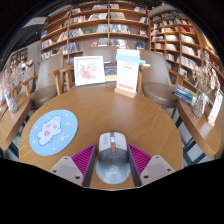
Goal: Arrange mouse
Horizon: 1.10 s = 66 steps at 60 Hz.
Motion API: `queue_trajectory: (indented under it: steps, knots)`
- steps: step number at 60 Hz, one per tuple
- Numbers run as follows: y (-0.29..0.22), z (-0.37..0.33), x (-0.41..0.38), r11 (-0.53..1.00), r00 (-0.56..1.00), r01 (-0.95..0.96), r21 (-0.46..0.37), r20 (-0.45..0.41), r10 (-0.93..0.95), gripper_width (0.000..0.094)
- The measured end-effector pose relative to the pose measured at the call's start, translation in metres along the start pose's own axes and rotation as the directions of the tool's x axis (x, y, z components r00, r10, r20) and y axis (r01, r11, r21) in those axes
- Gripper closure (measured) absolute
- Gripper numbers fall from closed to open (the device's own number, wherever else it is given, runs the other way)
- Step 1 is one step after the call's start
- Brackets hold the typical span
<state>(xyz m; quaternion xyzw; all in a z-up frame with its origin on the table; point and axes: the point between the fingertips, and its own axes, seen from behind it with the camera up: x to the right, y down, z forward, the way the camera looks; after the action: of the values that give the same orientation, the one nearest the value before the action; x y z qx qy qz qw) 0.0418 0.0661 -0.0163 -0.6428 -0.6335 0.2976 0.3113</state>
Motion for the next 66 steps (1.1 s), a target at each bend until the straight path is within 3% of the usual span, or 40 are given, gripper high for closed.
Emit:
queue_trajectory:
  steps: [2,14,22,37,54,66]
  knots:
    - [0.000,0.000,0.002,1.000,1.000,0.002,0.005,0.000,-0.002,0.0435]
    - [-0.003,-0.004,0.004,1.000,1.000,-0.027,-0.016,-0.008,0.026,0.0477]
    - [-0.044,-0.026,-0.008,0.998,1.000,-0.029,0.052,-0.003,0.029,0.0479]
    - [-0.114,-0.029,-0.114,0.993,0.995,0.017,0.117,0.094,-0.028,0.0481]
    - [-0.059,0.030,-0.205,0.997,0.986,0.074,-0.013,0.150,-0.071,0.0482]
    - [-0.042,0.041,-0.207,0.997,0.991,0.079,-0.017,0.110,-0.077,0.0480]
